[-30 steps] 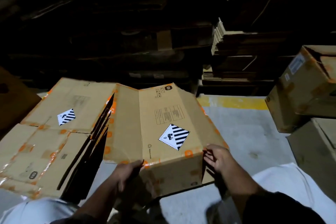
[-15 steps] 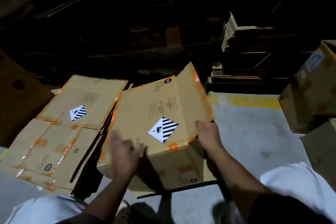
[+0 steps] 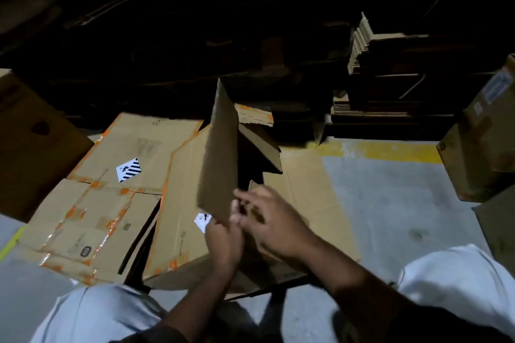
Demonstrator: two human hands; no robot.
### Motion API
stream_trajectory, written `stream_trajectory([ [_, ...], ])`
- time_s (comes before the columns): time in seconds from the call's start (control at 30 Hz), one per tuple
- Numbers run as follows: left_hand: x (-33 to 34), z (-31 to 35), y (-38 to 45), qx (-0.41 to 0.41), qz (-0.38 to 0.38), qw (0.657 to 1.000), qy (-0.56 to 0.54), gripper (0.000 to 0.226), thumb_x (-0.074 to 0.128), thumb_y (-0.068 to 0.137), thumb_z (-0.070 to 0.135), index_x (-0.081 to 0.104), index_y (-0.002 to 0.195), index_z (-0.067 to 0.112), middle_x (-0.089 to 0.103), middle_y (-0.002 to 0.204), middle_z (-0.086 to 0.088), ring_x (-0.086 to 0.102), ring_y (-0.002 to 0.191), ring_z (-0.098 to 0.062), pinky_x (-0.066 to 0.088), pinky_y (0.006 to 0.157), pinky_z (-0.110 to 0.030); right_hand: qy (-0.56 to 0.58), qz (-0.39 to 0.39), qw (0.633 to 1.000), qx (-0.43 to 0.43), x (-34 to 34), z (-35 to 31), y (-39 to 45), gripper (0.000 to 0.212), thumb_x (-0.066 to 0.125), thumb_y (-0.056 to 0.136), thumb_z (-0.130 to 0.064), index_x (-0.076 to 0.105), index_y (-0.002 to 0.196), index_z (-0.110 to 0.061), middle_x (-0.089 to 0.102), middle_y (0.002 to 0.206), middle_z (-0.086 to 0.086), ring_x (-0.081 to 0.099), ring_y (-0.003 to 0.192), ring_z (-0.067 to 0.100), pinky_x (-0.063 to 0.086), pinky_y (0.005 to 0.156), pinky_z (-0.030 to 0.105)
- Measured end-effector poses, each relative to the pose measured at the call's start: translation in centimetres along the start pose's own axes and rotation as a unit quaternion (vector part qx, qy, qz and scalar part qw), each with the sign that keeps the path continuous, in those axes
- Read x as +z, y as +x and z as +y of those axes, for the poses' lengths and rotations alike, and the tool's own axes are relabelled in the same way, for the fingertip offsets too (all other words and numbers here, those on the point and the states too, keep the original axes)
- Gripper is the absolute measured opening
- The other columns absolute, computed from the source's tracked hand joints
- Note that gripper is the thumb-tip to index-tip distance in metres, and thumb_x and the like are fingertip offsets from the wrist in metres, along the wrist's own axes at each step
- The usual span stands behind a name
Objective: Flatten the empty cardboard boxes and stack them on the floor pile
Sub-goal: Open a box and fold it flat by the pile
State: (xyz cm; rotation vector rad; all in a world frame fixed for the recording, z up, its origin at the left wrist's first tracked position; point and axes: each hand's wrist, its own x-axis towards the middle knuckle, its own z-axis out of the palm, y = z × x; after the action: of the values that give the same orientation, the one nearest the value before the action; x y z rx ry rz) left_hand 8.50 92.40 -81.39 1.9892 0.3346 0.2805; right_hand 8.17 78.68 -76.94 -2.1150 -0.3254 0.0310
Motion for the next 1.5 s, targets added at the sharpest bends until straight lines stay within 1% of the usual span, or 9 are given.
stream_trajectory([
  [0.23, -3.2, -0.6, 2.4, -0.039, 0.069, 0.991, -0.111, 0.074, 0.055, 0.084, 0.068, 0.068, 0.12, 0.005, 0.073, 0.115, -0.006, 0.067, 0.112, -0.025, 0.052, 0.1, -0.05, 0.036, -0.057, 0.974, 0.214, -1.0, 7.9, 0.8, 0.089, 0.069, 0.088, -0.049, 0.016, 0.158, -0.034, 0.017, 0.164, -0.01, 0.015, 0.152, 0.016, 0.023, 0.121, 0.039],
  [0.37, -3.0, -0.6, 1.6, -0.05, 0.065, 0.988, -0.127, 0.06, 0.058, 0.091, 0.056, 0.069, 0.118, 0.003, 0.073, 0.112, -0.008, 0.067, 0.107, -0.028, 0.052, 0.096, -0.045, 0.083, -0.131, 0.961, 0.23, 0.8, 7.6, 0.2, 0.108, 0.084, 0.072, -0.049, 0.02, 0.157, -0.035, 0.03, 0.158, -0.009, 0.036, 0.142, 0.019, 0.037, 0.114, 0.037],
  [0.53, -3.3, -0.4, 4.0, -0.115, 0.075, 0.978, -0.156, 0.041, 0.059, 0.099, 0.043, 0.065, 0.118, 0.008, 0.069, 0.118, -0.008, 0.063, 0.114, -0.027, 0.048, 0.102, -0.036, 0.103, -0.158, 0.955, 0.229, -1.6, 6.0, 0.1, 0.048, 0.084, 0.073, -0.044, 0.065, 0.115, -0.031, 0.072, 0.107, -0.012, 0.068, 0.098, 0.008, 0.055, 0.096, 0.039],
  [0.93, -0.5, 1.8, 9.1, -0.037, -0.264, 0.954, 0.137, 0.069, 0.061, 0.072, 0.053, 0.046, 0.138, 0.039, 0.059, 0.131, 0.002, 0.056, 0.12, -0.026, 0.05, 0.1, -0.048, -0.099, -0.079, 0.991, 0.047, -0.8, 1.1, -3.8, 0.016, 0.056, 0.094, -0.044, 0.049, 0.092, -0.03, 0.054, 0.088, -0.012, 0.058, 0.084, 0.011, 0.049, 0.07, 0.03],
  [1.07, -0.4, 3.7, 8.4, -0.039, -0.035, 0.997, -0.051, 0.031, 0.059, 0.099, 0.042, 0.062, 0.121, 0.022, 0.068, 0.116, 0.0, 0.064, 0.108, -0.021, 0.048, 0.087, -0.032, -0.09, -0.058, 0.991, 0.078, 0.5, -0.5, -4.0, 0.025, 0.049, 0.098, -0.048, 0.052, 0.105, -0.024, 0.061, 0.099, -0.002, 0.061, 0.089, 0.017, 0.054, 0.08, 0.039],
  [1.13, -0.8, 3.6, 8.9, -0.078, 0.033, 0.991, -0.103, 0.055, 0.046, 0.103, 0.049, 0.065, 0.12, 0.0, 0.07, 0.116, -0.015, 0.064, 0.11, -0.033, 0.049, 0.088, -0.039, -0.101, -0.083, 0.989, 0.069, 1.3, -1.6, -4.0, 0.032, 0.044, 0.1, -0.051, 0.051, 0.117, -0.025, 0.056, 0.112, -0.003, 0.059, 0.1, 0.017, 0.052, 0.088, 0.038],
  [1.27, -1.7, 3.4, 9.3, -0.118, 0.077, 0.975, -0.172, 0.045, 0.05, 0.104, 0.043, 0.068, 0.108, 0.002, 0.069, 0.119, -0.02, 0.065, 0.109, -0.031, 0.049, 0.099, -0.043, 0.141, -0.218, 0.96, 0.108, 3.0, -2.7, -4.4, 0.06, 0.025, 0.101, -0.062, 0.029, 0.154, -0.036, 0.029, 0.148, -0.02, 0.034, 0.134, -0.002, 0.029, 0.111, 0.023],
  [1.4, -1.3, 2.1, 8.5, -0.24, 0.019, 0.885, -0.399, 0.045, 0.055, 0.1, 0.047, 0.065, 0.119, 0.007, 0.07, 0.122, -0.015, 0.069, 0.104, -0.03, 0.058, 0.085, -0.046, 0.133, -0.125, 0.971, 0.151, 5.2, 0.6, -3.5, 0.033, 0.045, 0.098, -0.058, 0.051, 0.117, -0.031, 0.043, 0.135, -0.008, 0.043, 0.124, -0.005, 0.034, 0.1, 0.012],
  [1.5, -0.7, 1.6, 6.4, -0.312, -0.001, 0.838, -0.447, 0.051, 0.052, 0.101, 0.047, 0.062, 0.128, 0.005, 0.071, 0.118, -0.016, 0.072, 0.101, -0.028, 0.062, 0.07, -0.038, 0.264, -0.047, 0.926, 0.266, 5.7, 2.4, -1.2, 0.067, 0.055, 0.079, -0.077, 0.049, 0.122, -0.025, 0.055, 0.129, -0.003, 0.054, 0.117, 0.006, 0.043, 0.102, 0.027],
])
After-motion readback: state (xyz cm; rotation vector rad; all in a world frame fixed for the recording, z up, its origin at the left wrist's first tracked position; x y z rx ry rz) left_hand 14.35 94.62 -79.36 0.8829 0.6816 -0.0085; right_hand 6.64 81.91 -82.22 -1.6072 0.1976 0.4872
